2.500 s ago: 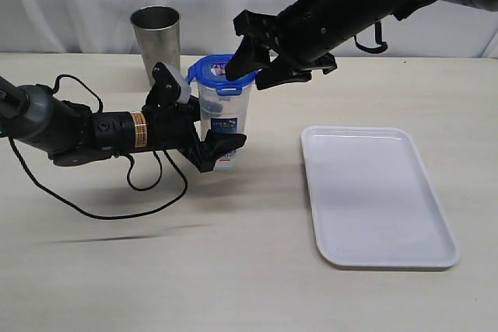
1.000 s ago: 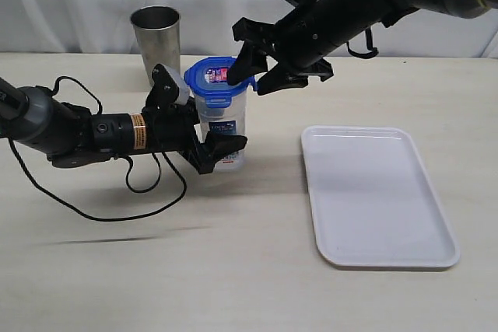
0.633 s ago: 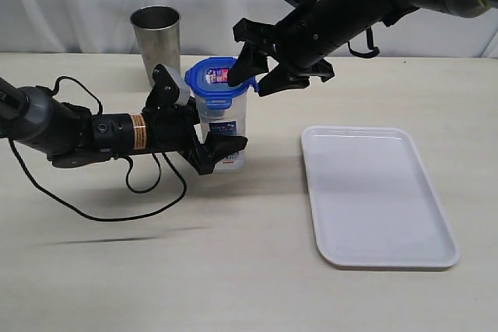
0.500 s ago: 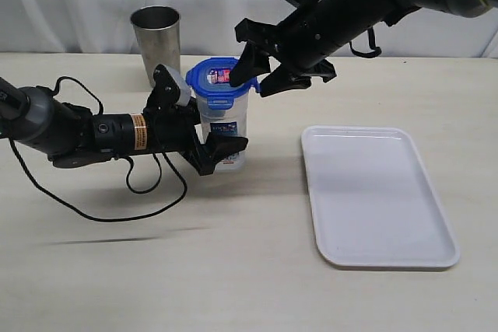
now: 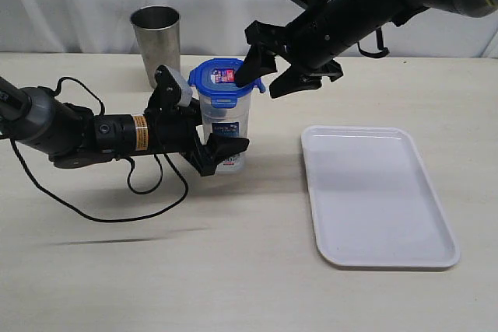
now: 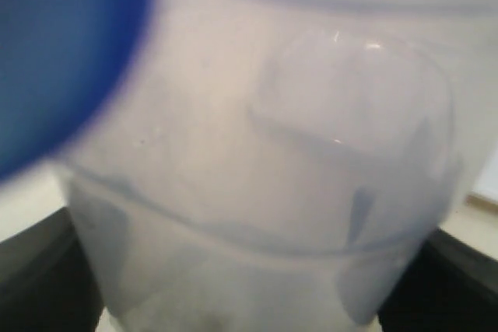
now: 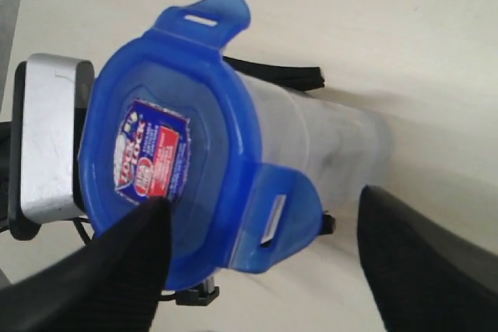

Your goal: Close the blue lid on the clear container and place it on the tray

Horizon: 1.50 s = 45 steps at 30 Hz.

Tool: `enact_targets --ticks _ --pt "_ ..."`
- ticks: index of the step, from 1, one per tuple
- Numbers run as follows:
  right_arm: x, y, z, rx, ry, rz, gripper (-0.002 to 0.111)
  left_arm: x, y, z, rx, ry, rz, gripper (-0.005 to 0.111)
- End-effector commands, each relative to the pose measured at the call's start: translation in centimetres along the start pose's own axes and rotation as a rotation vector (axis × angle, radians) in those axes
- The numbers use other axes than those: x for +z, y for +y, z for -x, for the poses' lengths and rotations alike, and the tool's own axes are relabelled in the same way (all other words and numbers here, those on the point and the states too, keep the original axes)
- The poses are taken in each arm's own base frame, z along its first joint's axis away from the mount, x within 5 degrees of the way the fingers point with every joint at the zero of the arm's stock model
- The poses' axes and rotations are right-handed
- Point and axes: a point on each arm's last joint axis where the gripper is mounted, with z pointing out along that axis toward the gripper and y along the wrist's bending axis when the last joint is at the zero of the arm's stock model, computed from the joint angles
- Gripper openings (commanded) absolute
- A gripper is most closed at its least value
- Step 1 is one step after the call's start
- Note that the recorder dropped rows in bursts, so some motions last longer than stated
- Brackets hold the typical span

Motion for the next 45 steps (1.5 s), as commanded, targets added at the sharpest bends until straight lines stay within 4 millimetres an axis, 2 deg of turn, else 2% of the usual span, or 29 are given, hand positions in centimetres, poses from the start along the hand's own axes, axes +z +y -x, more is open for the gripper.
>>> enact_targets --ticks 1,7,9,12,14,15,16,18,27,36,45 --pt "-0.5 0.3 0.5 -0.018 -0.018 0.005 0.065 0.0 0.0 -0.1 -0.009 -0.002 0.001 0.000" --pt "-1.2 -0.3 0.6 -0.006 -0.010 -0.006 0.065 0.0 0.0 -0.1 -0.009 -0.002 0.001 0.000" --pt "-2.6 -0.1 1.0 -0.012 -0.033 -0.002 0.065 0.0 0.0 -0.1 -0.009 0.002 0.002 0.000" --pt "-4.5 1.7 2.0 -0.062 -0.076 0.020 0.064 0.0 0.0 -0.2 -0.009 0.006 0.005 0.000" --pt "-3.9 3.2 1.9 -0.092 -0.069 0.047 0.055 0.0 0.0 -0.2 -0.009 0.006 0.005 0.000" --pt "-3.2 3.4 1.7 -0.096 -0.049 0.035 0.048 0.0 0.0 -0.2 -0.007 0.006 0.005 0.000" --pt "-2.6 3.4 1.5 -0.082 -0.032 0.018 0.048 0.0 0.0 -0.2 -0.007 0.006 0.005 0.000" --pt "-2.0 3.1 1.3 -0.049 -0.008 -0.019 0.048 0.0 0.0 -0.2 -0.007 0.006 0.005 0.000" --pt "-1.8 2.9 0.6 -0.038 0.057 -0.017 0.043 0.0 0.0 -0.2 -0.007 0.006 0.005 0.000" --pt "-1.1 3.7 0.2 -0.066 0.080 -0.029 0.043 0.0 0.0 -0.3 -0.007 0.013 0.009 0.000" --pt "-1.2 3.0 0.3 -0.067 0.079 -0.108 0.043 0.0 0.0 -0.3 -0.007 0.013 0.009 0.000"
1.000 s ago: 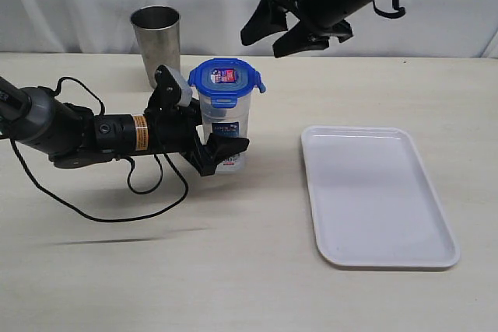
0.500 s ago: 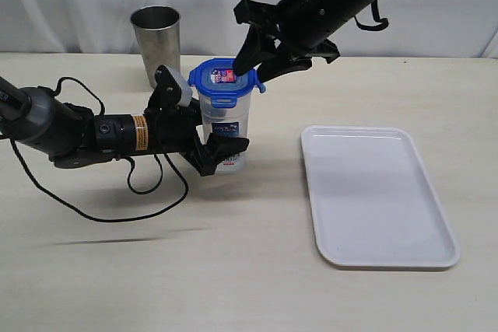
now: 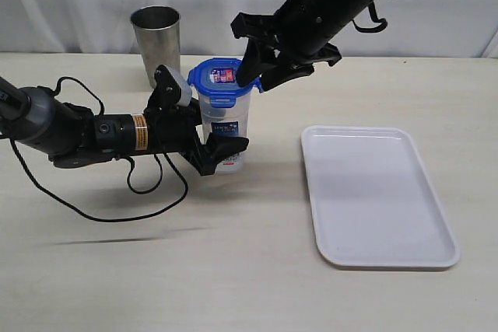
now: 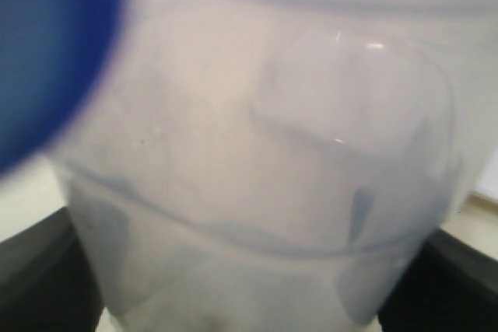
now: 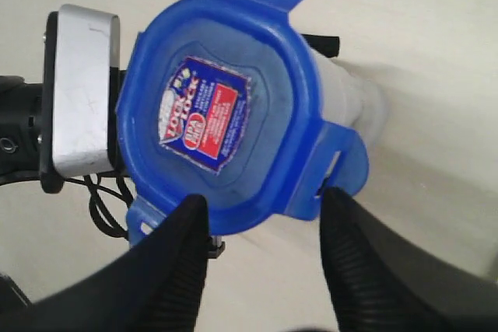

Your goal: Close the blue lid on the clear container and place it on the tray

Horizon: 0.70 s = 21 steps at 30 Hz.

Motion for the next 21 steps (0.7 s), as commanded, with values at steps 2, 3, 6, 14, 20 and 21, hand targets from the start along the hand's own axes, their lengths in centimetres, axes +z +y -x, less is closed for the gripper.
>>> enact_targets --ticks 2,3,6,14,20,21 --pt "0.0 0.0 0.0 0.004 -0.011 -0.020 0.043 0.0 0.0 -0.2 -0.007 0.008 0.006 0.000" --pt "0.0 0.1 0.1 0.003 -0.017 -0.021 0.043 0.0 0.0 -0.2 -0.007 0.006 0.005 0.000" --pt "0.4 0.0 0.0 0.016 -0.028 -0.021 0.043 0.0 0.0 -0.2 -0.007 0.004 0.004 0.000" --pt "1.4 -0.5 -0.5 0.038 -0.022 -0.012 0.043 0.0 0.0 -0.2 -0.007 0.002 0.003 0.000" --pt "2.1 -1.0 -1.1 0.056 -0.006 -0.019 0.043 0.0 0.0 -0.2 -0.007 0.002 0.003 0.000" --pt "2.3 -1.1 -1.2 0.059 0.000 -0.020 0.042 0.0 0.0 -0.2 -0.007 0.002 0.003 0.000"
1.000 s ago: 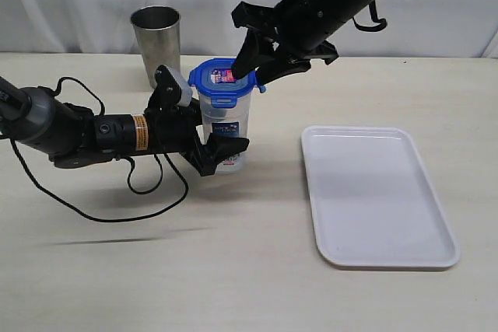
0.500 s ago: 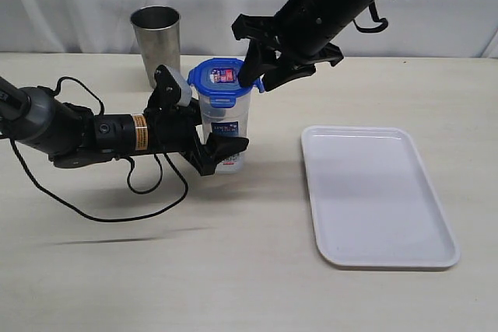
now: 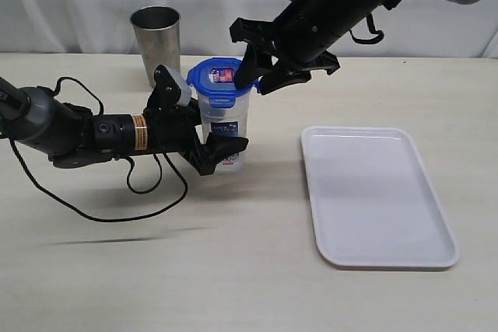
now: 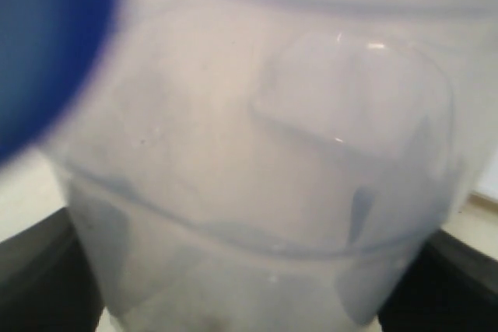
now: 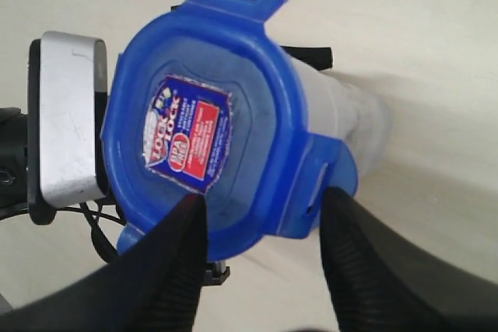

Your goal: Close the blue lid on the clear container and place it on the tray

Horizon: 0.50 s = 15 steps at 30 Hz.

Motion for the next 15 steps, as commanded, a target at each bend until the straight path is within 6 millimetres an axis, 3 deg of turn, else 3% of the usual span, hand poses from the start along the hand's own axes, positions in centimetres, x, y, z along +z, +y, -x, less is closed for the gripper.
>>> enact_targets --ticks 1,8,12,15 --pt "1.06 -0.91 -0.79 0.001 0.041 -0.027 0.041 0.02 -0.01 -0.16 -0.007 0.002 0.003 0.000" --pt "1.43 -1.19 -1.22 0.000 0.063 -0.029 0.021 0.02 -0.02 -0.14 -0.007 0.000 0.002 0.000" --pt "1.28 -0.91 -1.26 -0.010 0.077 -0.009 0.019 0.02 -0.02 -0.14 -0.007 0.000 0.002 0.000" --pt "0.68 -0.57 -0.83 -0.030 0.068 -0.004 0.027 0.02 -0.02 -0.14 -0.007 0.000 0.002 0.000"
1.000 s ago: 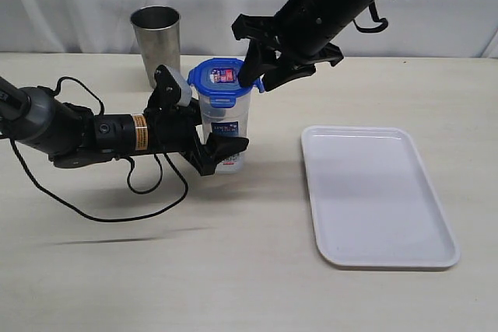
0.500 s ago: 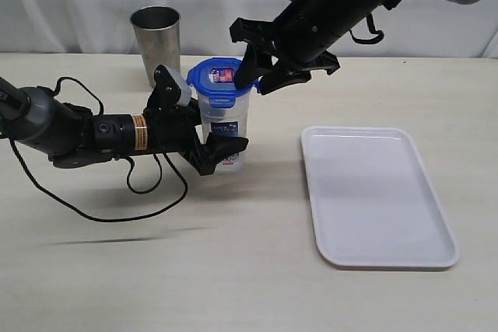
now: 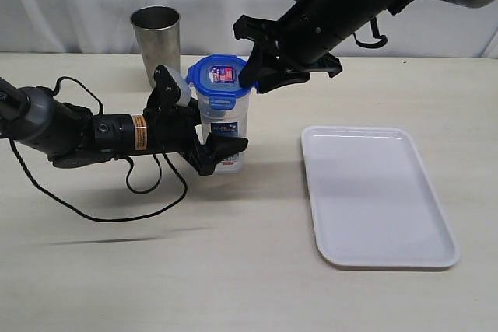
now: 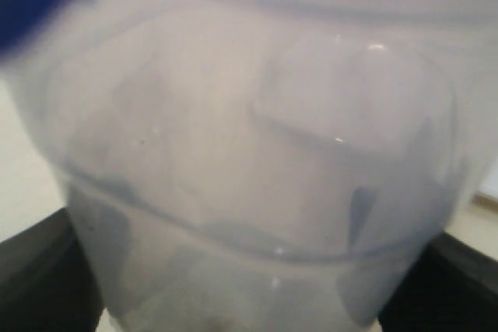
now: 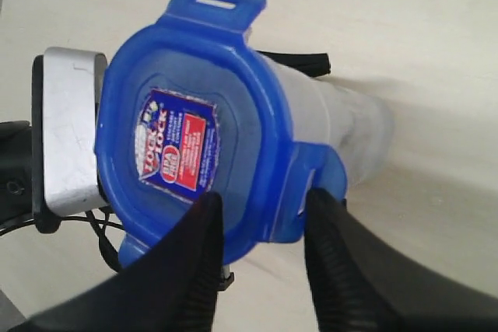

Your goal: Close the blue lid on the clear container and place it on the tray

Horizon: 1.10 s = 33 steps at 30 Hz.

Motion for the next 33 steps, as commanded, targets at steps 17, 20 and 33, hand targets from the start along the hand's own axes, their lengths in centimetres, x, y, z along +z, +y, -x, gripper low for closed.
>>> enact_targets --ticks 17,20,33 --pt "-1.9 0.1 1.0 -0.089 -0.003 -0.022 0.049 0.0 0.0 -0.2 -0.009 0.003 0.005 0.000" --pt "-3.1 -0.3 1.2 -0.084 -0.022 -0.019 0.049 0.0 0.0 -0.2 -0.009 0.003 0.005 0.000" --pt "-1.1 -4.2 4.0 -0.405 -0.227 -0.246 0.005 0.0 0.0 -0.2 -0.011 0.003 0.010 0.000"
